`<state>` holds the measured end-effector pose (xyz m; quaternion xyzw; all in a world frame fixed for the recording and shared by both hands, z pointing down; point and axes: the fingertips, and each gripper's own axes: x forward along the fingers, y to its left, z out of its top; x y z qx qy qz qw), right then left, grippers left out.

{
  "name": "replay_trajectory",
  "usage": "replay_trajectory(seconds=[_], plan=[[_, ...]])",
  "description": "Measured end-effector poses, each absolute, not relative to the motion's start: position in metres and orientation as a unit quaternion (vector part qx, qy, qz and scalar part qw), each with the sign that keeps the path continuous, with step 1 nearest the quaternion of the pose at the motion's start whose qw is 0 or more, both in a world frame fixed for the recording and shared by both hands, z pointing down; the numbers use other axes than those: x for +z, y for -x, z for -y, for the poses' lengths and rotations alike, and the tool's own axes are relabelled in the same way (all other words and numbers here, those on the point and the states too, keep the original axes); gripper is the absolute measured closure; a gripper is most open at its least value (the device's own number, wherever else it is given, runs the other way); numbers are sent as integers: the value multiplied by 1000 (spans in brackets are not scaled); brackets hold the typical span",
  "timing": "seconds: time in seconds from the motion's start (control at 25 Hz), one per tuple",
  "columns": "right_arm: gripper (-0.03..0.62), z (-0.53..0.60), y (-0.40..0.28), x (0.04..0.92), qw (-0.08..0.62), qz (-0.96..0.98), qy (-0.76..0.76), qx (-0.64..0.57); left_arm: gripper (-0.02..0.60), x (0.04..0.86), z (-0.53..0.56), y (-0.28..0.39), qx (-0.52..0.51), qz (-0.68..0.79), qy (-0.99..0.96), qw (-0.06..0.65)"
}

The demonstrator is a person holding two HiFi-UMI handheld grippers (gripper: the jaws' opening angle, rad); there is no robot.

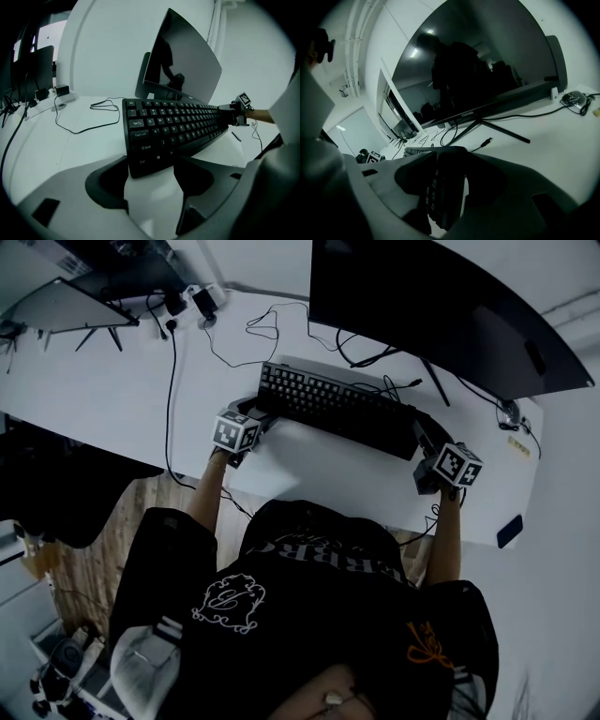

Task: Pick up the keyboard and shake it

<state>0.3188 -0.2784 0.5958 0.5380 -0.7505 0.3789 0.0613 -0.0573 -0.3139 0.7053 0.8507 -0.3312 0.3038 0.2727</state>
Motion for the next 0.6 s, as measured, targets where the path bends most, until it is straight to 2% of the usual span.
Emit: replay_trajectory(seconds=[0.16, 0.32, 0.6], plan=[[398, 281, -318, 571, 46, 768, -538, 345, 276, 703, 321, 54, 298, 337, -853, 266], [437, 285, -315, 541, -14, 782, -526, 334, 276, 696, 330, 51, 274, 343, -858, 267], [457, 281, -296, 493, 15, 832, -483, 274, 276, 695, 338, 47, 259, 344, -860, 275]])
